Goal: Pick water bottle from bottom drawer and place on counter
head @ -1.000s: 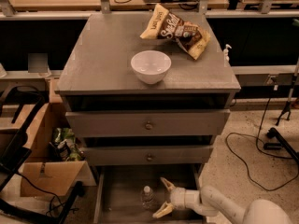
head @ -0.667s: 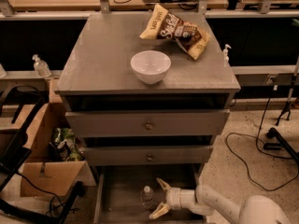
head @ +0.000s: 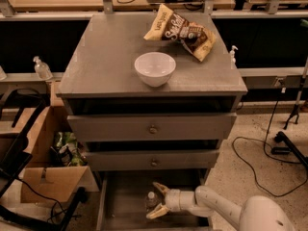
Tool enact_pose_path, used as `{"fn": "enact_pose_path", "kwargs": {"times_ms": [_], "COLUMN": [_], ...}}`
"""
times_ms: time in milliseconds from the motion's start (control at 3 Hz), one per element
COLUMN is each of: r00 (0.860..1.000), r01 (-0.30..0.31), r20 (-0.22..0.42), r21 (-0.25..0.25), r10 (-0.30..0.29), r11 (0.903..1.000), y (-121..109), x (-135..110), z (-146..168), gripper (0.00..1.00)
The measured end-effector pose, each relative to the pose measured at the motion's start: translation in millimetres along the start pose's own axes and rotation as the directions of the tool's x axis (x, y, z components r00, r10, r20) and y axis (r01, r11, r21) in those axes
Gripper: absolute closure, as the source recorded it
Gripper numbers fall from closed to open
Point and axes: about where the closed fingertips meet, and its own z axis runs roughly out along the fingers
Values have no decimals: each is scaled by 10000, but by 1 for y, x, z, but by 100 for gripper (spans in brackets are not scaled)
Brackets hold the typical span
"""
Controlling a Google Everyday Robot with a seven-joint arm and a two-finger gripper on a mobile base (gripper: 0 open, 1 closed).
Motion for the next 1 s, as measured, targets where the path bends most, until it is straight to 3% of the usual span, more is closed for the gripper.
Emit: {"fn": "enact_pose_path", "kwargs": {"times_ms": [333,1000], "r00": [9993,9993], "r01": [-335,-322], "r20": [138,166], "r21": [-152,-228], "r10": [337,326], "r11": [9993,9992], "y": [-4,-1], "x": [-18,-18], "z": [2,7], "gripper": [47,99]}}
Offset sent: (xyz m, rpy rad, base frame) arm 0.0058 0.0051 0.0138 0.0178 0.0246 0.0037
